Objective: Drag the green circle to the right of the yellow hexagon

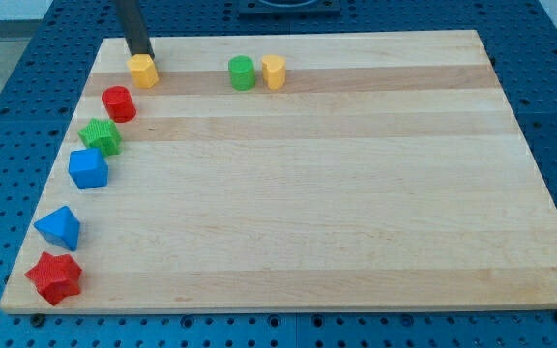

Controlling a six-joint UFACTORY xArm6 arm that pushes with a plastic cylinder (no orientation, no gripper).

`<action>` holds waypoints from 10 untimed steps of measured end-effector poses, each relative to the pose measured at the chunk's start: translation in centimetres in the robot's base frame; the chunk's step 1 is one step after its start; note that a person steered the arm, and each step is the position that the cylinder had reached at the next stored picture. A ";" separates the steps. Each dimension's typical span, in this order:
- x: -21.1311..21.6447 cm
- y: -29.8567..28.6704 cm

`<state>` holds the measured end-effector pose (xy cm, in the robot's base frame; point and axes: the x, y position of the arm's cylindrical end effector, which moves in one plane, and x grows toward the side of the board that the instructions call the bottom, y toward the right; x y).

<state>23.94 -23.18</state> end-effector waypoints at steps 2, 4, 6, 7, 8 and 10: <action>-1.1 1.1; -4.6 20.0; 4.8 20.3; 4.8 20.4; 4.6 22.8; 5.5 21.9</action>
<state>29.43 -1.30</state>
